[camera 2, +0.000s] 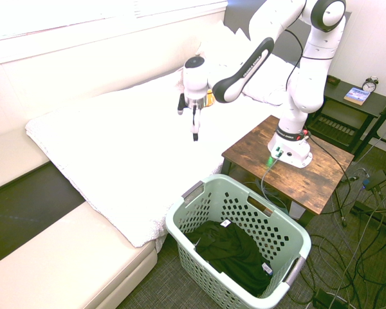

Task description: Put my clothes in the laundry bag

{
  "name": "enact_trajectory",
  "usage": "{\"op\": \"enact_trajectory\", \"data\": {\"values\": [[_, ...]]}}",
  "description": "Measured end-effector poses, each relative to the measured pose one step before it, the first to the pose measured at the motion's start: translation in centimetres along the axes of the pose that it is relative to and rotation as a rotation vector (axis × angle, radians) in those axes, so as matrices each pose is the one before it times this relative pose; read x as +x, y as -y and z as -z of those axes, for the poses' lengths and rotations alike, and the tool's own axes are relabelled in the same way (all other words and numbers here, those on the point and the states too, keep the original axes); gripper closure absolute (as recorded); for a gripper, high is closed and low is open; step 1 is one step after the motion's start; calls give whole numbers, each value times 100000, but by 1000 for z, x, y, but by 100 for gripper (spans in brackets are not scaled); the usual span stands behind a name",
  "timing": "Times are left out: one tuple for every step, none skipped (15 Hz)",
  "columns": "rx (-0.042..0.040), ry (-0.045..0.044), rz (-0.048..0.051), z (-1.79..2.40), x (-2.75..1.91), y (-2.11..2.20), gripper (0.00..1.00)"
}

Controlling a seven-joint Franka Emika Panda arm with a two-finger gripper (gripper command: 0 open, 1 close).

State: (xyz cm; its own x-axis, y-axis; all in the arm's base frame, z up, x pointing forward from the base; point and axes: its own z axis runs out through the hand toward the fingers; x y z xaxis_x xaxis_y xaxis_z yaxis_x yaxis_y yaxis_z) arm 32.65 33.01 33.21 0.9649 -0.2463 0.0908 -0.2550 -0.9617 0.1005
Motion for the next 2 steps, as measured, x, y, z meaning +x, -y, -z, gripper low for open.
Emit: {"op": "enact_trajectory", "data": {"values": [[1285,-17,-4771,921,2829,-2806,0],[1233,-392,-5269,923,2739,-3050,0]]}}
